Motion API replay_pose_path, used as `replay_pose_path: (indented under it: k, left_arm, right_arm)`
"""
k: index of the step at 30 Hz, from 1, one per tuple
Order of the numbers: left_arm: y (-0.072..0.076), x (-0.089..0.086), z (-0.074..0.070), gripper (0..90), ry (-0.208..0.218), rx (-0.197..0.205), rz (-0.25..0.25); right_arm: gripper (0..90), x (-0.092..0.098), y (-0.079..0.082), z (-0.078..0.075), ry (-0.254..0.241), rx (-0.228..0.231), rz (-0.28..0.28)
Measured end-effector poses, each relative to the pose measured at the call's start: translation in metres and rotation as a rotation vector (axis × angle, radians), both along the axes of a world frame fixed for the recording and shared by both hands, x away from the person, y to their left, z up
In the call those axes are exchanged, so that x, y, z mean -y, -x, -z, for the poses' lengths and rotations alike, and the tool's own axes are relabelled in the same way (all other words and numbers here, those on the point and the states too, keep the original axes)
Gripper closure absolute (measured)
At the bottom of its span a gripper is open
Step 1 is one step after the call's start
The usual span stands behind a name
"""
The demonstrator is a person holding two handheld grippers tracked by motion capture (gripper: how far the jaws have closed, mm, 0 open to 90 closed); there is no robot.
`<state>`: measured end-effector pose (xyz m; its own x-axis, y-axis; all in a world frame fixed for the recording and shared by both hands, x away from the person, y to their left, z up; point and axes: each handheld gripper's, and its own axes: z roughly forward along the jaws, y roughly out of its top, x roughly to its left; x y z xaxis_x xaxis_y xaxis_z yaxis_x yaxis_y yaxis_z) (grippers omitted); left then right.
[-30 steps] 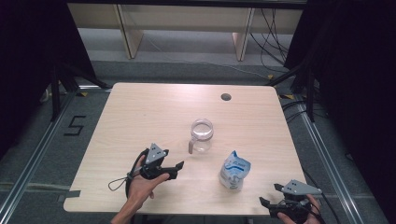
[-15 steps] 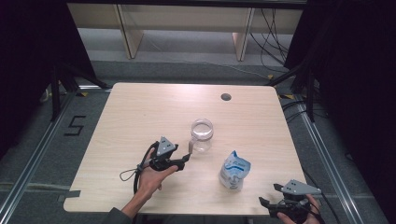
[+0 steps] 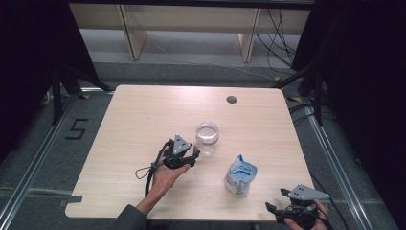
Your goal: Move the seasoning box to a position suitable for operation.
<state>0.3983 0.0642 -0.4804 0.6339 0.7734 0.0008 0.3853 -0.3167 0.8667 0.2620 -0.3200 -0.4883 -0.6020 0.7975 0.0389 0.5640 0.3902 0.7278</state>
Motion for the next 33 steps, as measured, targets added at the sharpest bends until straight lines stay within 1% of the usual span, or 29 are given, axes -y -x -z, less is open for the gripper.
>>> replay_pose_path:
  k: [1, 2, 3, 4, 5, 6, 8, 9, 10, 12, 13, 14, 15, 16, 17, 18, 19, 20, 21, 22, 23, 25, 26, 27, 29, 30, 31, 32, 33]
  left_arm:
    - [-0.001, 0.001, 0.000, 57.1, -0.004, 0.000, 0.005]
    - [-0.002, 0.001, 0.000, 57.5, -0.024, 0.000, 0.020]
    - [-0.003, 0.003, 0.001, 57.5, -0.019, 0.005, 0.007]
    - [-0.004, 0.004, 0.002, 58.2, -0.019, 0.011, 0.012]
    - [-0.006, 0.004, 0.002, 59.7, -0.030, 0.008, 0.020]
    - [-0.007, 0.007, 0.002, 62.5, -0.017, 0.016, 0.010]
    - [-0.008, 0.007, 0.001, 67.4, -0.022, 0.019, 0.017]
    - [-0.009, 0.008, 0.001, 70.4, -0.006, 0.016, 0.013]
    - [-0.009, 0.009, 0.000, 71.6, 0.001, 0.012, 0.016]
    - [-0.009, 0.011, 0.000, 71.9, -0.001, 0.018, 0.026]
    - [-0.008, 0.011, 0.000, 72.1, 0.002, 0.012, 0.023]
    - [-0.008, 0.009, -0.001, 72.2, -0.001, 0.001, 0.027]
    - [-0.007, 0.008, -0.001, 72.3, 0.003, 0.000, 0.037]
    - [-0.007, 0.008, -0.001, 72.4, 0.003, 0.000, 0.037]
    - [-0.007, 0.008, 0.000, 72.4, 0.020, -0.001, 0.039]
    - [-0.007, 0.008, 0.000, 72.6, 0.020, -0.001, 0.039]
    - [-0.006, 0.006, -0.001, 72.6, 0.015, -0.008, 0.052]
    - [-0.005, 0.006, 0.000, 72.6, 0.023, -0.006, 0.046]
    - [-0.004, 0.006, 0.000, 72.6, 0.033, -0.007, 0.054]
    - [-0.003, 0.005, 0.000, 72.7, 0.028, -0.003, 0.054]
    - [-0.002, 0.004, 0.000, 72.7, 0.032, -0.004, 0.071]
    - [0.003, 0.004, 0.000, 72.7, 0.034, -0.004, 0.076]
    - [0.007, 0.002, 0.000, 72.7, 0.044, -0.007, 0.093]
    - [0.008, 0.001, 0.000, 72.8, 0.049, -0.011, 0.104]
    - [0.010, 0.001, 0.000, 72.8, 0.056, -0.015, 0.106]
    - [0.012, -0.001, -0.001, 72.8, 0.045, 0.000, 0.117]
    - [0.014, -0.002, -0.001, 72.8, 0.046, -0.008, 0.121]
    - [0.015, -0.003, -0.002, 72.8, 0.043, -0.002, 0.133]
    - [0.017, -0.004, -0.002, 72.8, 0.044, -0.006, 0.131]
  right_arm:
    - [23.1, -0.001, 0.000, 0.000, -0.004, -0.003, -0.004]
    - [23.1, 0.000, 0.000, 0.000, 0.000, 0.005, -0.010]
    - [23.1, 0.000, 0.000, 0.000, 0.000, 0.005, -0.010]
    - [23.2, -0.001, 0.000, 0.000, 0.000, 0.000, -0.002]
    - [23.1, 0.000, 0.000, -0.001, 0.011, 0.006, 0.000]
    - [23.1, -0.001, 0.001, 0.000, 0.001, 0.000, -0.004]
    - [23.1, -0.001, 0.000, 0.000, 0.005, 0.003, -0.005]
    - [23.1, -0.001, 0.000, 0.001, -0.005, 0.003, -0.010]
    - [23.2, -0.001, -0.001, 0.001, -0.005, 0.005, -0.014]
    - [23.1, -0.001, 0.000, 0.001, -0.006, 0.001, -0.011]
    - [23.1, -0.001, -0.001, 0.001, -0.005, 0.000, -0.019]
    - [23.2, -0.001, -0.001, 0.001, 0.003, 0.010, -0.018]
    - [23.1, -0.003, 0.002, 0.000, -0.022, -0.036, 0.008]
    - [23.2, -0.003, 0.002, 0.000, -0.018, -0.026, 0.011]
    - [23.1, -0.002, 0.001, 0.001, -0.012, -0.014, 0.000]
    - [23.1, -0.002, 0.001, 0.001, -0.012, -0.014, 0.000]
    - [23.1, -0.002, 0.000, 0.001, -0.012, -0.012, 0.000]
    - [23.1, -0.003, 0.002, 0.000, -0.019, -0.025, 0.014]
    - [23.1, 0.000, 0.000, 0.000, 0.002, 0.003, -0.006]
    - [23.1, 0.000, 0.000, 0.000, 0.006, 0.003, -0.004]
    - [23.1, 0.000, 0.000, 0.000, 0.006, 0.003, -0.004]
    - [23.1, 0.000, -0.001, 0.000, 0.006, 0.002, -0.004]
    - [23.3, -0.002, 0.002, 0.000, -0.019, -0.034, 0.014]
    - [23.3, -0.002, 0.001, 0.000, -0.016, -0.029, 0.012]
    - [23.3, -0.002, 0.001, 0.000, -0.015, -0.025, 0.012]
    - [23.3, -0.002, 0.001, 0.000, -0.016, -0.027, 0.012]
    - [23.3, -0.002, 0.001, 0.000, -0.016, -0.030, 0.013]
    - [23.3, -0.002, 0.001, 0.000, -0.016, -0.030, 0.014]
    - [23.4, -0.002, 0.001, 0.000, -0.009, -0.015, 0.011]
